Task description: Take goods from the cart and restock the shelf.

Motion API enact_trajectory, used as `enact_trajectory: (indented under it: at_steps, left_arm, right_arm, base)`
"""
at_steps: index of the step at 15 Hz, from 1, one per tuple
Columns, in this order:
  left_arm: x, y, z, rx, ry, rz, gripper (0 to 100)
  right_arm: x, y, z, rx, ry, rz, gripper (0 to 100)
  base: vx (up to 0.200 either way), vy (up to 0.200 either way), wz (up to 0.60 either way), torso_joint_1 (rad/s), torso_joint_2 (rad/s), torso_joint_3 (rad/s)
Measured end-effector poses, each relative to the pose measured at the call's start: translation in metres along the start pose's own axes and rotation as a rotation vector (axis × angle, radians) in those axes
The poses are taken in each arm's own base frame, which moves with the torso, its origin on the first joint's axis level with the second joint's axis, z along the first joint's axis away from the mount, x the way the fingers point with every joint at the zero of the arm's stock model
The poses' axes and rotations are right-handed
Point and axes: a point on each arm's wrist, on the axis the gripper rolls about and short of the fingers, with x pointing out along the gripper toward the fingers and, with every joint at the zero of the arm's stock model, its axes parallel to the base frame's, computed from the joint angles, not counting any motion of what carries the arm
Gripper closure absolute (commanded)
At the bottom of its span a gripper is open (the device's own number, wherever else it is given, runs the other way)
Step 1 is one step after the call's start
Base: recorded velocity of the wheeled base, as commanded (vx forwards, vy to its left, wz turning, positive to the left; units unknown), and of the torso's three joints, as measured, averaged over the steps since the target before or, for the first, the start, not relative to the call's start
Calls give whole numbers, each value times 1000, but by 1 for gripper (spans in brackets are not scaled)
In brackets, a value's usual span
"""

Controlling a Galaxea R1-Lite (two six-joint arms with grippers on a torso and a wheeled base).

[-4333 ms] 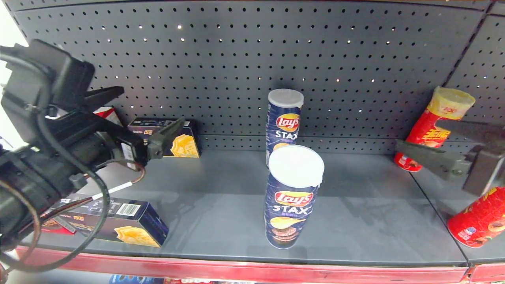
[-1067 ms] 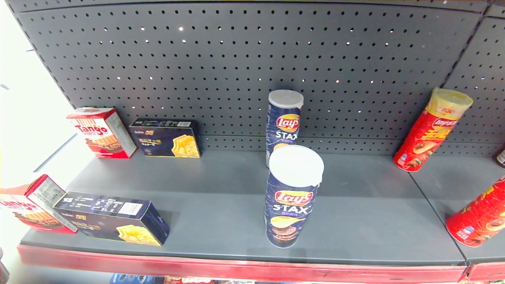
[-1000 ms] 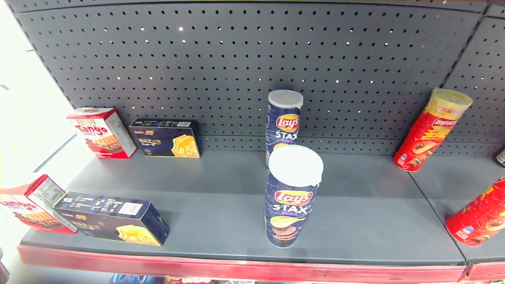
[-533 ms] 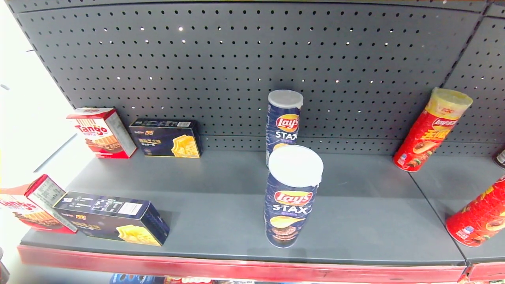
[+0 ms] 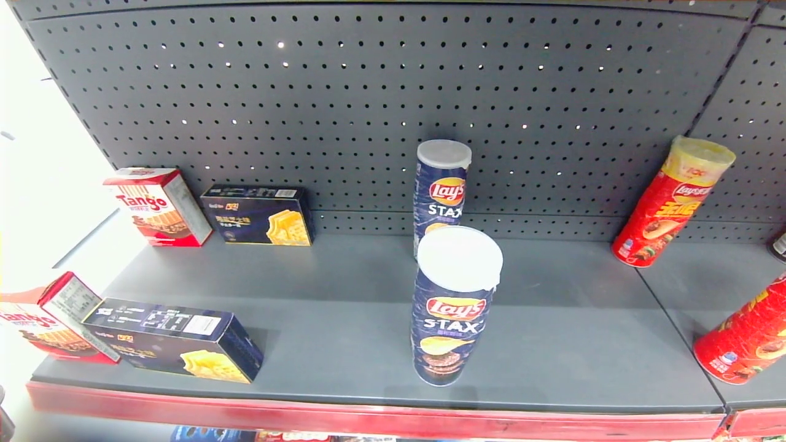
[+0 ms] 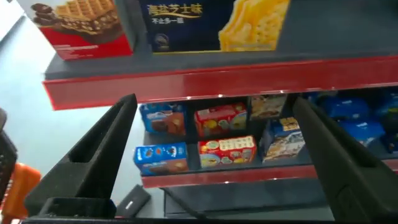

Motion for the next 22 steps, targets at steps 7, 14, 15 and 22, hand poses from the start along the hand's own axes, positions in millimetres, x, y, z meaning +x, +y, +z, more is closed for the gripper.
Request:
enact_trajectory:
  at_steps: [7,14,15,22]
  left_arm:
    - [-2,2,-2,-10,-42,146,0]
    - [-2,3,-2,-73,-50,157,0]
    - [-2,3,-2,-73,-50,155,0]
    - [-2,0,-2,-24,-49,51,0]
  right_arm:
    - [0,0,0,0,-1,0,0]
    - [0,0,0,0,-1,0,0]
    - [0,0,0,-5,1,5,0]
    - [0,1,0,7,8,46,0]
  base:
    - [0,0,0,0,0,0]
    - [0,0,0,0,0,0]
    - [0,0,0,0,0,0]
    - [0,0,0,0,0,0]
